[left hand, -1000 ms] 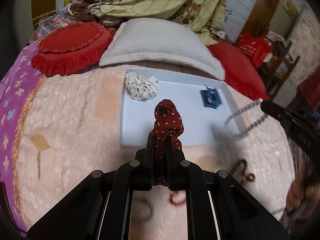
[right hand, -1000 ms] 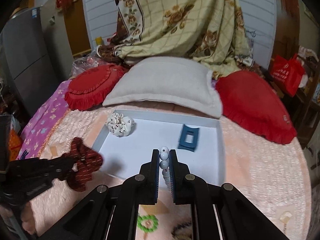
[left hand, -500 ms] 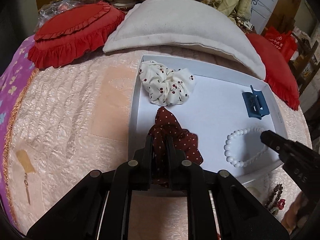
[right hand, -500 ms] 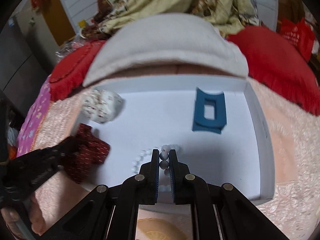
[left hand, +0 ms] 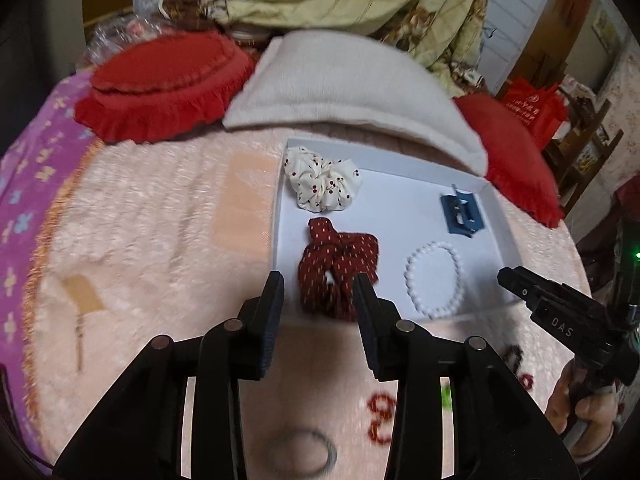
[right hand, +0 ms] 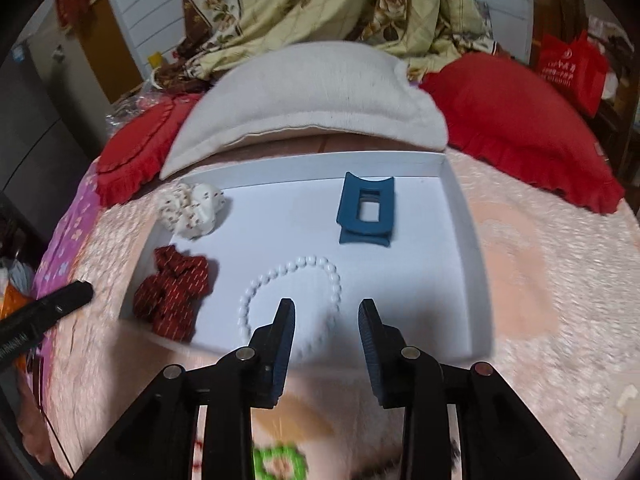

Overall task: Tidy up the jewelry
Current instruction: 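Grasp the silver mesh bangle with the left tool while the right tool grasps the green bead bracelet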

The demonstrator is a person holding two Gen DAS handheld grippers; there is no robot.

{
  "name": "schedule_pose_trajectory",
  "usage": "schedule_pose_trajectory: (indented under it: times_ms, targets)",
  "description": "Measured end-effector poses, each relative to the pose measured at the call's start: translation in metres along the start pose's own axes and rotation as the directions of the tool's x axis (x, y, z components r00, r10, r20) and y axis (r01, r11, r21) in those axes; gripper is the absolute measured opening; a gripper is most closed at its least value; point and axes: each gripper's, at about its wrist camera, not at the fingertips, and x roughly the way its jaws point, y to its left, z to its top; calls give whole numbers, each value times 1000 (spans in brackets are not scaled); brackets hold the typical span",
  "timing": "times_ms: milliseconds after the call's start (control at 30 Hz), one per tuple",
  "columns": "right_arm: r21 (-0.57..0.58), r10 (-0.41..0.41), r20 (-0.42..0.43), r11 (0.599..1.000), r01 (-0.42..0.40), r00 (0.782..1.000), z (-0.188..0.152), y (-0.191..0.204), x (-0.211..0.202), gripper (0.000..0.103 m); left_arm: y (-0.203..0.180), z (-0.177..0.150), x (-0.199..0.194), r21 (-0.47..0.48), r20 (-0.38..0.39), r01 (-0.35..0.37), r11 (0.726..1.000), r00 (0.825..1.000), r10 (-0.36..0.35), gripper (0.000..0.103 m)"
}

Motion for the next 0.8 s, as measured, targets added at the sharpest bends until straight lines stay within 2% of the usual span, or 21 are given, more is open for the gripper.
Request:
schedule_pose_trajectory:
  times_ms: [167, 267, 400, 533, 800]
  targets:
    - [-27, 19, 16, 999, -19, 1000, -41, -6, -40, 40, 14, -36, -43, 0, 26, -37, 999, 999, 37, 35]
    - [-35, 37, -5, 999, -37, 999, -69, -10, -49, 40, 25, -64, -49, -12, 10, -59, 998, 998, 59, 35]
    - [-76, 38, -44, 996, -42, 998, -105, -6, -45, 40, 38, -98, -33, -44, -64, -65, 997, 996, 62, 35]
    - [-92, 61, -66, 994, -67, 996, -123, 1, -39, 40, 41, -123, -15, -76, -129, -49, 996, 991, 38, 35]
    - [-112, 60, -91, 991, -70, 994, -123, 15, -14, 40, 30, -131, 8, -23, -141, -43, 999, 989, 39, 35]
